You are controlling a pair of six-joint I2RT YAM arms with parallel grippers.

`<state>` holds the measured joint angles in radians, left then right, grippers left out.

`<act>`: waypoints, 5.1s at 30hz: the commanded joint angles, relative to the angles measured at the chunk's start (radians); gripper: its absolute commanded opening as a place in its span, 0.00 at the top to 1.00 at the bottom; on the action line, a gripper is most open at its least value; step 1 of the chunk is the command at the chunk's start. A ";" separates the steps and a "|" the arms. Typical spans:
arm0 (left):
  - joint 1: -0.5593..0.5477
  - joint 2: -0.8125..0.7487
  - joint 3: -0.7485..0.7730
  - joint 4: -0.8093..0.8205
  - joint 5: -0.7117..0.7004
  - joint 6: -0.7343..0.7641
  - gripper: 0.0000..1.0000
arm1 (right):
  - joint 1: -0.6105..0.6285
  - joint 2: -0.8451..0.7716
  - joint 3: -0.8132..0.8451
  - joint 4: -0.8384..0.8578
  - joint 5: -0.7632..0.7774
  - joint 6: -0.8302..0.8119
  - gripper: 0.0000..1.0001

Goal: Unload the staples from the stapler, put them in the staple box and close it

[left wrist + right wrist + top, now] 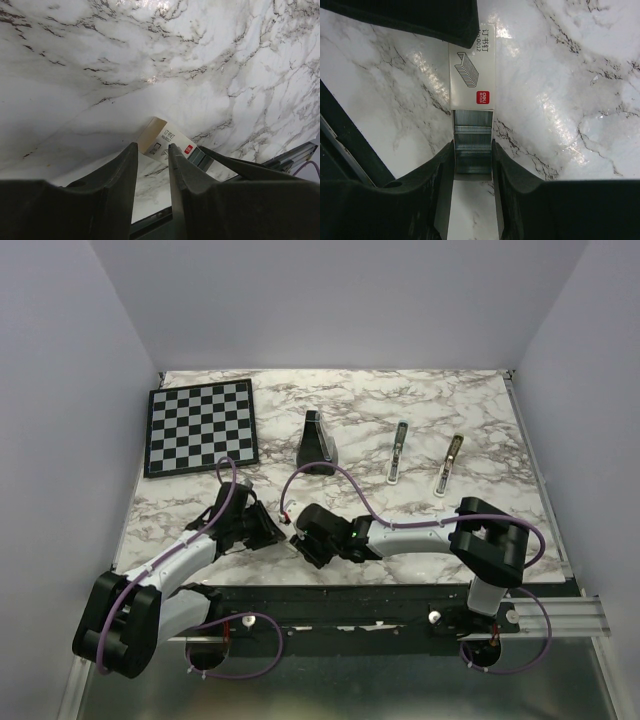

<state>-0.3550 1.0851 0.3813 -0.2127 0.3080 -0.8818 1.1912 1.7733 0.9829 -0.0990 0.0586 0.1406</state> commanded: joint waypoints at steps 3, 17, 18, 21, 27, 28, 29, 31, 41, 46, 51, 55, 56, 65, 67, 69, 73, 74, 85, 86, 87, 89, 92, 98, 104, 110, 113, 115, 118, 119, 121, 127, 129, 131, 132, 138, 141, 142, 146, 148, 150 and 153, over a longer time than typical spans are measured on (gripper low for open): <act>-0.012 0.013 -0.024 0.036 0.020 -0.013 0.62 | -0.001 0.028 0.013 0.024 0.000 0.001 0.59; -0.018 -0.002 0.079 -0.103 -0.046 0.027 0.53 | -0.001 0.035 -0.003 0.041 -0.005 -0.010 0.59; -0.018 0.002 0.103 -0.114 -0.062 0.033 0.53 | -0.002 0.035 -0.004 0.041 -0.005 -0.013 0.59; -0.016 0.016 0.157 -0.160 -0.090 0.056 0.52 | -0.001 0.032 -0.003 0.038 -0.008 -0.019 0.59; -0.010 0.062 0.229 -0.220 -0.158 0.113 0.53 | -0.002 0.028 -0.004 0.036 -0.020 -0.032 0.59; -0.003 0.081 0.234 -0.224 -0.161 0.116 0.55 | -0.001 0.031 -0.004 0.038 -0.022 -0.033 0.59; -0.001 0.088 0.237 -0.226 -0.161 0.119 0.56 | -0.001 0.034 -0.004 0.036 -0.023 -0.035 0.59; 0.002 0.105 0.235 -0.215 -0.155 0.127 0.59 | -0.001 0.035 -0.001 0.038 -0.028 -0.038 0.59; 0.014 0.168 0.185 -0.152 -0.101 0.113 0.66 | -0.002 0.044 0.014 0.033 -0.032 -0.047 0.59; 0.014 0.193 0.153 -0.103 -0.064 0.103 0.68 | -0.001 0.051 0.022 0.033 -0.031 -0.049 0.59; 0.014 0.194 0.130 -0.070 -0.035 0.083 0.68 | -0.001 0.057 0.031 0.033 -0.036 -0.052 0.59; 0.014 0.190 0.128 -0.065 -0.032 0.083 0.68 | -0.001 0.061 0.034 0.035 -0.034 -0.052 0.59; 0.014 0.188 0.126 -0.065 -0.032 0.083 0.69 | -0.001 0.061 0.034 0.035 -0.034 -0.052 0.59; 0.013 0.183 0.107 -0.067 -0.041 0.073 0.70 | -0.001 0.057 0.033 0.039 0.006 -0.047 0.59; 0.011 0.187 0.100 -0.062 -0.041 0.070 0.70 | -0.001 0.058 0.030 0.044 0.015 -0.039 0.59; 0.010 0.185 0.094 -0.062 -0.043 0.066 0.71 | -0.001 0.058 0.027 0.047 0.023 -0.030 0.59; 0.007 0.185 0.082 -0.056 -0.044 0.061 0.71 | -0.001 0.058 0.016 0.079 0.021 -0.021 0.59; 0.005 0.187 0.082 -0.054 -0.046 0.060 0.71 | -0.001 0.058 0.007 0.085 0.027 -0.015 0.59; -0.001 0.173 0.053 -0.042 -0.053 0.043 0.72 | -0.001 0.048 -0.016 0.143 0.044 0.040 0.59; -0.001 0.173 0.050 -0.042 -0.053 0.041 0.73 | -0.001 0.049 -0.016 0.142 0.050 0.042 0.59; -0.002 0.173 0.050 -0.040 -0.053 0.040 0.73 | -0.001 0.048 -0.016 0.143 0.052 0.043 0.59; -0.004 0.176 0.048 -0.036 -0.052 0.040 0.73 | -0.001 0.049 -0.018 0.147 0.043 0.044 0.59; -0.007 0.174 0.044 -0.031 -0.049 0.037 0.73 | -0.001 0.051 -0.021 0.154 0.029 0.028 0.59; -0.012 0.173 0.041 -0.028 -0.046 0.029 0.73 | -0.001 0.054 -0.016 0.153 0.058 0.008 0.56; -0.015 0.159 0.042 -0.036 -0.063 0.026 0.73 | -0.002 0.000 -0.027 0.117 0.101 -0.006 0.38; -0.022 0.154 0.027 -0.025 -0.064 0.018 0.73 | -0.012 -0.135 -0.070 0.065 0.127 0.045 0.35; -0.039 0.154 0.014 -0.011 -0.063 0.000 0.73 | -0.012 -0.192 -0.096 0.022 0.118 0.102 0.44; -0.048 0.147 0.005 -0.005 -0.061 -0.012 0.73 | -0.012 -0.204 -0.107 -0.016 0.110 0.151 0.56; -0.059 0.142 0.007 -0.007 -0.061 -0.019 0.73 | -0.012 -0.199 -0.124 -0.065 0.101 0.204 0.71; -0.061 0.138 0.007 -0.008 -0.061 -0.020 0.73 | -0.013 -0.193 -0.128 -0.076 0.106 0.221 0.74; -0.064 0.136 0.005 -0.013 -0.066 -0.019 0.73 | -0.012 -0.192 -0.145 -0.093 0.104 0.260 0.83; -0.065 0.136 0.002 -0.014 -0.075 -0.017 0.73 | -0.010 -0.198 -0.191 -0.039 0.061 0.338 0.92; -0.065 0.136 0.002 -0.013 -0.075 -0.019 0.73 | -0.005 -0.184 -0.208 -0.012 0.047 0.350 0.92; -0.065 0.134 0.002 -0.013 -0.075 -0.019 0.73 | 0.005 -0.170 -0.205 0.011 0.066 0.366 0.92; -0.065 0.134 0.002 -0.014 -0.076 -0.017 0.73 | 0.008 -0.161 -0.204 0.016 0.079 0.369 0.92; -0.065 0.130 -0.004 -0.017 -0.076 -0.019 0.73 | 0.033 -0.104 -0.161 0.039 0.127 0.390 0.92; -0.067 0.127 -0.010 -0.013 -0.073 -0.028 0.73 | 0.045 -0.084 -0.142 0.054 0.142 0.405 0.92; -0.067 0.125 -0.013 -0.014 -0.073 -0.029 0.73 | 0.051 -0.081 -0.130 0.055 0.155 0.419 0.92; -0.071 0.113 -0.019 -0.013 -0.076 -0.037 0.73 | 0.068 -0.066 -0.125 0.064 0.214 0.476 0.92; -0.075 0.111 -0.018 -0.013 -0.078 -0.043 0.73 | 0.070 -0.054 -0.125 0.067 0.245 0.494 0.92; -0.076 0.114 -0.021 -0.011 -0.079 -0.046 0.73 | 0.070 -0.049 -0.124 0.070 0.268 0.501 0.92; -0.079 0.118 -0.028 -0.002 -0.078 -0.049 0.73 | 0.070 -0.041 -0.125 0.085 0.276 0.507 0.92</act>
<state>-0.4194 1.1912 0.3977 -0.1425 0.2638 -0.9329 1.2552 1.6909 0.8501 -0.0387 0.2607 0.6064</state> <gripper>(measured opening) 0.269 0.082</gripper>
